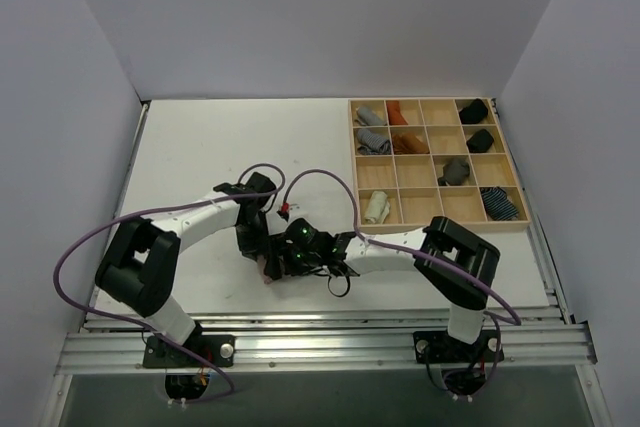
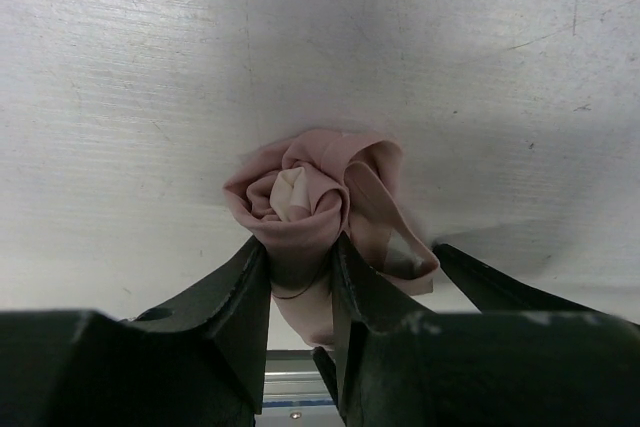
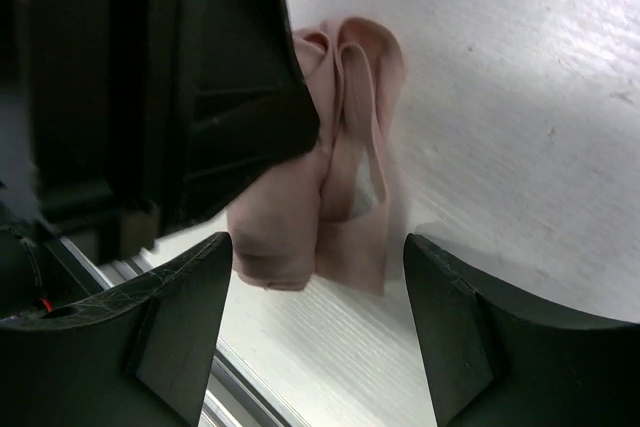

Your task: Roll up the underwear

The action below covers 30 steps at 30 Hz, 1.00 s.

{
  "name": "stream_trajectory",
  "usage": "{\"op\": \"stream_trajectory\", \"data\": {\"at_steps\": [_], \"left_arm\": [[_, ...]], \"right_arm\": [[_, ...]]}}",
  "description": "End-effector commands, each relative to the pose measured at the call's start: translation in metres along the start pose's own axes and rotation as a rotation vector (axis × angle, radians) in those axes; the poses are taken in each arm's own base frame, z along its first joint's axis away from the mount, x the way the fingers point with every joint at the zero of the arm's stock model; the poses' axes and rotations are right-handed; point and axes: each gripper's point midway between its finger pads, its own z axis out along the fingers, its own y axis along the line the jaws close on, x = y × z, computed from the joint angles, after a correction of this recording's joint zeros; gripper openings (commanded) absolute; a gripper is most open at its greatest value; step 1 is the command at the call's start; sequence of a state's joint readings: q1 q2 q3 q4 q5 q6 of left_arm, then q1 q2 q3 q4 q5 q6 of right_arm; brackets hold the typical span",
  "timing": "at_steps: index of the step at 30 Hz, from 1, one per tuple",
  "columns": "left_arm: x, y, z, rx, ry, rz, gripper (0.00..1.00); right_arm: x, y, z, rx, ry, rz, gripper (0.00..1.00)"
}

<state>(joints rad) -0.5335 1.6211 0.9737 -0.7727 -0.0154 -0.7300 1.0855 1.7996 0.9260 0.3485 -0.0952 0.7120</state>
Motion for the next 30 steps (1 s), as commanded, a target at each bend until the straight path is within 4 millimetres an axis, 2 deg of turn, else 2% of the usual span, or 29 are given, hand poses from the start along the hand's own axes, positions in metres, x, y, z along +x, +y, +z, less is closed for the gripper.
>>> {"op": "stream_trajectory", "data": {"at_steps": [1, 2, 4, 6, 7, 9, 10, 12, 13, 14, 16, 17, 30], "left_arm": [[0.012, 0.014, 0.003, -0.100, 0.049, 0.002, 0.03], [0.014, 0.015, 0.002, -0.110, 0.059, 0.003, 0.02], [0.014, 0.012, 0.001, -0.108, 0.064, -0.006, 0.02], [0.017, 0.010, -0.001, -0.112, 0.083, -0.011, 0.02], [0.017, 0.009, -0.004, -0.113, 0.089, -0.011, 0.02], [0.018, 0.008, -0.004, -0.123, 0.105, -0.011, 0.02], [0.017, 0.005, -0.006, -0.117, 0.106, -0.012, 0.02], [0.018, 0.007, -0.007, -0.132, 0.119, -0.015, 0.02], [0.018, 0.006, -0.008, -0.131, 0.122, -0.016, 0.02], [0.018, 0.006, -0.008, -0.130, 0.121, -0.017, 0.02], [0.019, 0.006, -0.008, -0.131, 0.123, -0.022, 0.02], [0.020, 0.006, -0.008, -0.130, 0.128, -0.022, 0.02], [0.027, 0.010, -0.004, -0.149, 0.159, -0.035, 0.02]], "right_arm": [[-0.015, 0.023, 0.003, -0.050, -0.036, -0.028, 0.65], [-0.021, 0.024, 0.000, -0.030, -0.067, -0.037, 0.65], [-0.016, 0.032, -0.005, 0.010, -0.078, -0.083, 0.65], [-0.026, 0.031, -0.014, 0.107, -0.153, -0.147, 0.63], [-0.018, 0.041, -0.017, 0.115, -0.160, -0.190, 0.63], [-0.019, 0.037, -0.020, 0.186, -0.189, -0.249, 0.63], [-0.020, 0.041, -0.021, 0.199, -0.201, -0.270, 0.62], [-0.013, 0.041, -0.019, 0.245, -0.202, -0.333, 0.61], [-0.015, 0.047, -0.019, 0.250, -0.214, -0.348, 0.61], [-0.009, 0.049, -0.016, 0.261, -0.209, -0.376, 0.60], [-0.007, 0.046, -0.014, 0.312, -0.211, -0.421, 0.60], [-0.006, 0.054, -0.011, 0.323, -0.216, -0.438, 0.59], [0.007, 0.033, 0.008, 0.466, -0.181, -0.546, 0.59]]}}
